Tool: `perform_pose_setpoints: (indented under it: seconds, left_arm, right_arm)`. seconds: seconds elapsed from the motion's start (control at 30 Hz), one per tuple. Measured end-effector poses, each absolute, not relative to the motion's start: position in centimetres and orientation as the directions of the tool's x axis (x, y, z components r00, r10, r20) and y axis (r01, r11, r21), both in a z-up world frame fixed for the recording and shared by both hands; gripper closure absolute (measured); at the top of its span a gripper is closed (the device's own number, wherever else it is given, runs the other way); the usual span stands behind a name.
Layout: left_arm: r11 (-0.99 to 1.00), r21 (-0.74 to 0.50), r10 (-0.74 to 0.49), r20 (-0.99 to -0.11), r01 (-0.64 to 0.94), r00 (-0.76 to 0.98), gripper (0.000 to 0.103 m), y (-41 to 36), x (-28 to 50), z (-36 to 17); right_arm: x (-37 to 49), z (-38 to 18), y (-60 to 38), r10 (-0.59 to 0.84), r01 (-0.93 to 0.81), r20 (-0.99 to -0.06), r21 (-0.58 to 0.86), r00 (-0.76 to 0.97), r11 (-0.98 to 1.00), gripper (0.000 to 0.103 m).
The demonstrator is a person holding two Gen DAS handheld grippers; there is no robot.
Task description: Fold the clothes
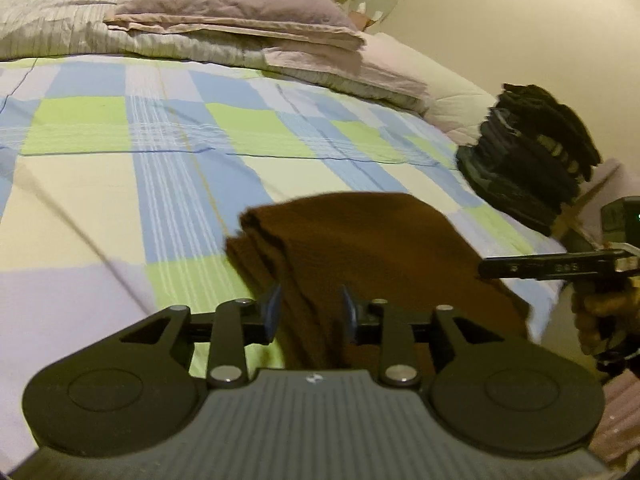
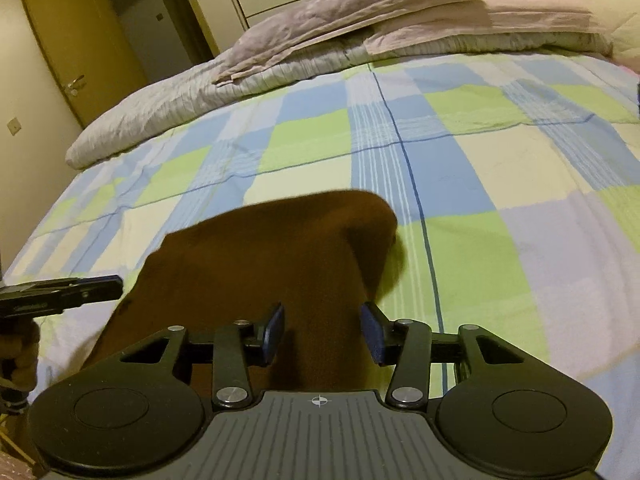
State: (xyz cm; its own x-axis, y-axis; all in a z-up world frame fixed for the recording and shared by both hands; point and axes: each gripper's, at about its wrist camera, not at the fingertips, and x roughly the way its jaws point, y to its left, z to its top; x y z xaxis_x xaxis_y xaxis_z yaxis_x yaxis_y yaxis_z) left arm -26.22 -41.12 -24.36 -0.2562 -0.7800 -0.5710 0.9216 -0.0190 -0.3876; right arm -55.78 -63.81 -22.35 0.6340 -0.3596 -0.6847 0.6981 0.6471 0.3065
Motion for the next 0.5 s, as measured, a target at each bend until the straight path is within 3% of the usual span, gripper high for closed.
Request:
perform_pose_setpoints:
  seconds: [0.23,0.5]
  left_arm:
    - [-0.007,-0.358,-0.748,-0.618,0.934,-0.242,0.074,-39.4,-28.9,-26.6]
    - [-0.013,-0.360,-0.801,-0.555,0.933,-0.226,0.074,-36.9,-29.1,-24.3]
  right_arm:
    - [-57.1,-23.5,-60.6,-0.369,0.703,-0.688,0.289,0.624,0.650,0.052]
    - [-58.8,-22.3,-57.1,-0.405,0.664,-0.623,0.254,0.669,0.703,0.051]
